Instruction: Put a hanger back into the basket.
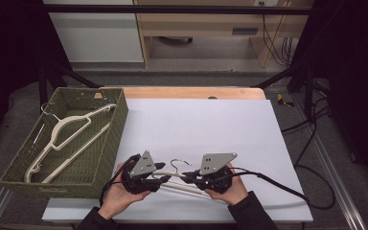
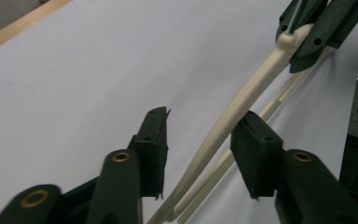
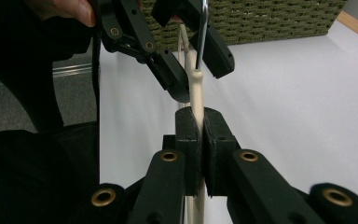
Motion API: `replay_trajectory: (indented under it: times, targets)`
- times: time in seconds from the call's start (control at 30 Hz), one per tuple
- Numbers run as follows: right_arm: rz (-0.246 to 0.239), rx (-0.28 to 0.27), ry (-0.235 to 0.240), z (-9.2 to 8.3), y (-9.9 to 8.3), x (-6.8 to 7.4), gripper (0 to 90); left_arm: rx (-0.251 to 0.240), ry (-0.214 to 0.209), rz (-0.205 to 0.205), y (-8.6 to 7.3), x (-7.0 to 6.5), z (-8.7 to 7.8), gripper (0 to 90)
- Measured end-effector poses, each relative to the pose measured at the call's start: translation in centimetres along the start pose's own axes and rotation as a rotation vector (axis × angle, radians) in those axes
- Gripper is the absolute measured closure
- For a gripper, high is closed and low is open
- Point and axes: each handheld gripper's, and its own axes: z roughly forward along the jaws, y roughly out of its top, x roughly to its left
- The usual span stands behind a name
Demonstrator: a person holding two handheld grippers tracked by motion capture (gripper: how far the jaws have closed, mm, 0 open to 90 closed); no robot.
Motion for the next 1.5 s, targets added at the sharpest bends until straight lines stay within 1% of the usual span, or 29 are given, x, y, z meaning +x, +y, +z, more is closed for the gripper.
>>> replay_trajectory:
  times: [0.07,0.1,0.13,0.17,0.27,0.3,0.4,0.47,0.53,0.6,0.67,0.7,0.73,0.77,0.8,0.83,0.87,0.9,1.0,1.03,1.07,1.1,1.2,1.23,1.33,1.4,1.43,1.5]
  targets:
    - [0.0,0.01,-0.004,0.1,-0.1,0.0,86.6,0.016,-0.005,0.006,0.0,-0.1,0.1,64.3]
    - [0.0,0.01,-0.004,0.1,-0.1,0.0,86.6,0.016,-0.005,0.006,0.0,-0.1,0.1,65.8]
    - [0.0,0.014,-0.004,0.1,-0.1,-0.1,86.6,0.024,0.003,0.023,0.0,-0.2,0.1,65.8]
    - [0.007,0.014,-0.003,0.2,-0.2,-0.1,86.4,0.034,0.013,0.051,0.1,-0.3,0.0,67.8]
    - [0.013,0.005,-0.004,0.1,-0.1,-0.2,85.2,0.033,0.02,0.074,0.2,-0.5,-0.2,70.4]
    - [0.014,0.001,-0.011,0.0,-0.1,-0.2,84.2,0.034,0.021,0.076,0.2,-0.6,-0.4,71.5]
    - [0.015,-0.017,-0.058,-0.3,0.0,-0.3,78.6,0.037,0.0,0.079,0.4,-0.9,-0.6,76.5]
    - [0.011,-0.021,-0.084,-0.3,0.0,-0.3,74.5,0.044,-0.024,0.071,0.6,-1.1,-0.6,79.2]
    - [0.018,-0.015,-0.102,-0.3,0.0,-0.3,71.0,0.046,-0.027,0.072,0.6,-1.3,-0.6,80.7]
    - [0.013,-0.021,-0.114,-0.3,0.0,-0.3,66.3,0.047,-0.038,0.063,0.6,-1.3,-0.6,82.6]
    - [0.01,-0.023,-0.137,-0.2,-0.1,-0.3,61.5,0.049,-0.053,0.051,0.7,-1.4,-0.6,84.5]
    - [0.01,-0.023,-0.137,-0.2,-0.1,-0.3,61.5,0.049,-0.053,0.051,0.7,-1.4,-0.6,85.8]
    - [0.0,-0.029,-0.177,-0.3,-0.1,-0.3,55.2,0.039,-0.055,0.032,0.6,-1.4,-0.7,86.5]
    - [0.003,-0.031,-0.188,-0.4,-0.1,-0.4,54.5,0.032,-0.066,0.006,0.6,-1.4,-0.7,86.6]
    - [0.003,-0.035,-0.189,-0.6,-0.1,-0.4,54.1,0.024,-0.06,-0.005,0.6,-1.3,-0.9,86.6]
    - [0.016,-0.047,-0.186,-0.9,-0.1,-0.5,52.8,0.023,-0.054,-0.004,0.6,-1.2,-1.0,86.6]
    - [0.021,-0.057,-0.188,-1.2,-0.2,-0.6,51.6,0.016,-0.05,-0.015,0.6,-1.2,-1.2,86.7]
    - [0.037,-0.067,-0.193,-1.5,-0.2,-0.7,49.7,0.009,-0.043,-0.025,0.6,-1.0,-1.4,86.7]
    - [0.058,-0.094,-0.233,-2.5,-0.4,-1.0,40.7,-0.021,-0.018,-0.05,0.7,-0.8,-2.1,86.7]
    - [0.068,-0.107,-0.255,-2.9,-0.5,-1.1,37.5,-0.027,-0.014,-0.055,0.8,-0.7,-2.3,86.7]
    - [0.077,-0.115,-0.268,-3.1,-0.6,-1.2,34.6,-0.041,0.0,-0.063,0.9,-0.6,-2.8,86.7]
    - [0.101,-0.139,-0.285,-3.6,-0.9,-1.5,30.9,-0.044,0.007,-0.066,0.9,-0.6,-3.0,86.7]
    - [0.145,-0.152,-0.318,-4.3,-1.5,-1.9,24.5,-0.056,0.035,-0.079,1.1,-0.4,-3.9,86.7]
    - [0.16,-0.155,-0.326,-4.5,-1.8,-2.1,22.5,-0.065,0.042,-0.09,1.1,-0.3,-4.2,86.6]
    - [0.22,-0.166,-0.358,-5.4,-2.7,-2.6,20.0,-0.089,0.058,-0.116,1.2,0.0,-5.1,86.7]
    - [0.246,-0.171,-0.371,-5.7,-3.1,-2.8,18.8,-0.099,0.069,-0.128,1.2,0.3,-5.8,86.6]
    - [0.258,-0.175,-0.382,-5.9,-3.3,-2.9,18.5,-0.106,0.081,-0.133,1.3,0.5,-6.2,86.6]
    - [0.273,-0.175,-0.398,-6.4,-3.8,-3.1,16.8,-0.121,0.096,-0.137,1.4,0.9,-6.9,86.6]
